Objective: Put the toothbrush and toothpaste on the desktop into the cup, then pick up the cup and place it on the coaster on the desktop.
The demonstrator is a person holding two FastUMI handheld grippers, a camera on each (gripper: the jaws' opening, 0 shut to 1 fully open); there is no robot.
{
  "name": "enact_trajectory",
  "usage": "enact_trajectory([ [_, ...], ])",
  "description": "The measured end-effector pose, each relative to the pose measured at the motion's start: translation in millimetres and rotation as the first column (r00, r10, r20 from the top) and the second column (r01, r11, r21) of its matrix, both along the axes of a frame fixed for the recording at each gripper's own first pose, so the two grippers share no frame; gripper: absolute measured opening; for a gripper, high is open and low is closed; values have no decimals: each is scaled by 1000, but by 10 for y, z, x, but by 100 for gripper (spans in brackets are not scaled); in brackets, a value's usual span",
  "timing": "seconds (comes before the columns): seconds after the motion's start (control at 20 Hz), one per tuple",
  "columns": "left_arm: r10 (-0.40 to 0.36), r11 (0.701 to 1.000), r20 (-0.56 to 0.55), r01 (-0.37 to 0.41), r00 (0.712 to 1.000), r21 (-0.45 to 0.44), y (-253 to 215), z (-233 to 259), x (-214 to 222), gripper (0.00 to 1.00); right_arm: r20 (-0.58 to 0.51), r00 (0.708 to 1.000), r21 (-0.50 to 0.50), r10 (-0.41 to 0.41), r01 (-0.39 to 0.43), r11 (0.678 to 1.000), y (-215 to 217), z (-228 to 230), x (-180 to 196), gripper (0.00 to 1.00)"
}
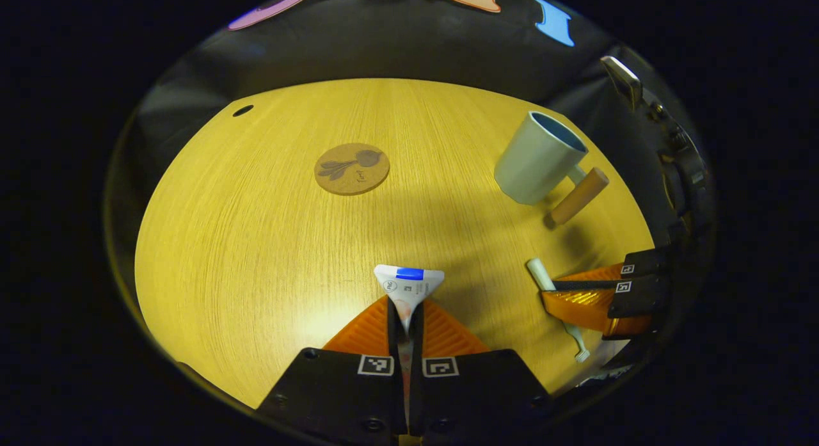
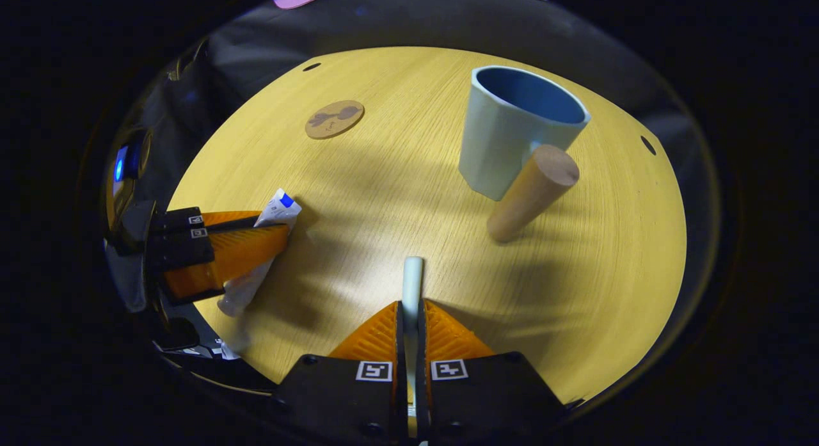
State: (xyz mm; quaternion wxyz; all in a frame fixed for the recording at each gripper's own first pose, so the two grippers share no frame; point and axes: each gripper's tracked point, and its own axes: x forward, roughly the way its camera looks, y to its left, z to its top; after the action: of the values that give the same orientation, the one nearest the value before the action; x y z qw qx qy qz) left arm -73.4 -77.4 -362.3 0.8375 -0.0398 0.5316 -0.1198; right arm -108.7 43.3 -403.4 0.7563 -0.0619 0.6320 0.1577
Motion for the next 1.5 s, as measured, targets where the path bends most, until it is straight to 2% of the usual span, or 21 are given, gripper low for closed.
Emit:
enact_trajectory([
  [0.2,17,999,-27,-18,1000,-29,53,38,-99,1,18,998,63,-55,54,997,45,46,10,8],
  [0.5,32,998,19,-31,999,-53,104,254,-121,1,81,992,123,-97,87,989,77,183,135,8],
  [0.8,9,999,102,-4,995,-45,137,627,-40,0,175,973,231,-152,110,967,160,514,378,7],
  [0.95,-4,999,172,12,985,-50,123,875,66,0,187,970,270,-158,104,957,216,591,447,7],
  [1.0,-7,999,204,17,979,-51,136,975,115,0,193,969,276,-157,100,956,234,614,475,4],
  [1.05,-12,998,228,25,974,-54,142,1069,157,0,206,965,290,-160,96,952,266,638,515,7],
  [1.15,-26,998,258,40,966,-50,157,1203,215,0,240,955,321,-174,91,943,320,750,614,7],
  [1.3,-37,997,278,53,960,-50,90,1291,331,0,318,925,365,-209,84,927,371,1010,893,7],
  [1.5,-24,997,296,45,955,-66,97,1448,337,0,433,858,409,-277,87,908,383,1381,1357,7],
])
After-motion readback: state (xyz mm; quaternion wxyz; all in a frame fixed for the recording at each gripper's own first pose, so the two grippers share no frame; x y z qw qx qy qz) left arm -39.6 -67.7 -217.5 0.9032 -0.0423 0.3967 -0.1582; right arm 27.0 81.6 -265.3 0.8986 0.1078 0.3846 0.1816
